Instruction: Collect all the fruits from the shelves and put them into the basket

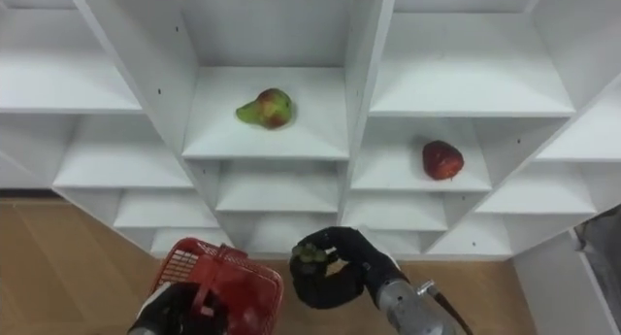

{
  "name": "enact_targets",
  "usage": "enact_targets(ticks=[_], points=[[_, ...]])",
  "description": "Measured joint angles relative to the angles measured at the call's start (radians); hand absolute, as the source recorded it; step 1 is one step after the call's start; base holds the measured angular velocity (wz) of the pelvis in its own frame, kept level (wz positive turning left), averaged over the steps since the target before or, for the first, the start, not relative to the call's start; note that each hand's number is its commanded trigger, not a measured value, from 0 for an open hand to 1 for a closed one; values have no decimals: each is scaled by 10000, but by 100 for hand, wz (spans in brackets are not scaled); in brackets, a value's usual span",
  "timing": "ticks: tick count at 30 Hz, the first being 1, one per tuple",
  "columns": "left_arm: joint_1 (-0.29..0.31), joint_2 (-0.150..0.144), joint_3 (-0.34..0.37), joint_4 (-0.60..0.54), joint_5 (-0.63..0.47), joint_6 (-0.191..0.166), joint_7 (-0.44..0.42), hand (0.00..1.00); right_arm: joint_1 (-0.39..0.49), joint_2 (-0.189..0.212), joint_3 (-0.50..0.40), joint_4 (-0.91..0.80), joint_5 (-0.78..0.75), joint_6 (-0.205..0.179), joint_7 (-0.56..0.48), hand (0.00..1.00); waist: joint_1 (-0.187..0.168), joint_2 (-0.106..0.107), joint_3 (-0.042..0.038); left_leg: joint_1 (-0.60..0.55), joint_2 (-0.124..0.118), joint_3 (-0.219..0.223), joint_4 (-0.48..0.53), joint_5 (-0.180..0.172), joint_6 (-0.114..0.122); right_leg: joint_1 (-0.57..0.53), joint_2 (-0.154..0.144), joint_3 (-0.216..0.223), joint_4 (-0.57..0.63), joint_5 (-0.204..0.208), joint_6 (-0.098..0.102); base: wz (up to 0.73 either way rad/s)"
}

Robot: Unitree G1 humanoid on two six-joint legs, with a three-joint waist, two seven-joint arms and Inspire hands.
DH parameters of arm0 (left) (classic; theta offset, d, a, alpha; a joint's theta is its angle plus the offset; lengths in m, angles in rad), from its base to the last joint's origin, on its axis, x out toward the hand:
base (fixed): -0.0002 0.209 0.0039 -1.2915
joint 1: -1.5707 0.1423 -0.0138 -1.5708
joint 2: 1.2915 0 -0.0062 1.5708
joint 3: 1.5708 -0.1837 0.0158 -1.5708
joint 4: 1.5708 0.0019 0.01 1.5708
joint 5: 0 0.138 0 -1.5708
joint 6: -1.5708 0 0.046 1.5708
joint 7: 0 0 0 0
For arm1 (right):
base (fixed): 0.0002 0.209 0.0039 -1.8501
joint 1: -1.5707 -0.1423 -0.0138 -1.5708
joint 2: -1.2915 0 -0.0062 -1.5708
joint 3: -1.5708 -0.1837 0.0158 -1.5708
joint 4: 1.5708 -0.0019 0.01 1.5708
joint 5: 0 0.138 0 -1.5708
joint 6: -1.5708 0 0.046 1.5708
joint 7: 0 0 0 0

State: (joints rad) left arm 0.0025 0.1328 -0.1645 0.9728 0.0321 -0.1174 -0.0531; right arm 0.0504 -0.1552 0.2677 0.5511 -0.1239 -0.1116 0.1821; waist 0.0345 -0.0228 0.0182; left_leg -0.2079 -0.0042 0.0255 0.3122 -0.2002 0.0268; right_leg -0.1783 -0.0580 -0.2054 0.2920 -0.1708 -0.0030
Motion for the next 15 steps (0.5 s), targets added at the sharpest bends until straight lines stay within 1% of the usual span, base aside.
enact_targets(ticks=[3,7,11,15], points=[[-127,-6,-72,-3,-8,-15,-6,100,-341,-16,193,490,-43,-58,-314,100,6,-1,-4,-271,8,19,-9,56,9,-317,-17,16,59,10,-12,0],[-409,-49,-249,-4,-15,-171,-33,100,-737,-11,436,659,-171,-199,-712,100,37,27,9,-721,17,31,25,136,5,-843,-59,9,207,16,-26,0],[-673,-162,-378,99,-20,-196,-19,100,-1145,25,680,1047,-154,-302,-1092,100,38,26,12,-893,27,33,40,136,5,-997,-60,-4,208,19,-31,0],[-873,-262,-436,129,-22,-213,1,100,-1457,83,839,1662,-107,-415,-1469,100,111,35,18,-882,32,38,-51,136,5,-1028,-57,13,178,20,-30,-1]])
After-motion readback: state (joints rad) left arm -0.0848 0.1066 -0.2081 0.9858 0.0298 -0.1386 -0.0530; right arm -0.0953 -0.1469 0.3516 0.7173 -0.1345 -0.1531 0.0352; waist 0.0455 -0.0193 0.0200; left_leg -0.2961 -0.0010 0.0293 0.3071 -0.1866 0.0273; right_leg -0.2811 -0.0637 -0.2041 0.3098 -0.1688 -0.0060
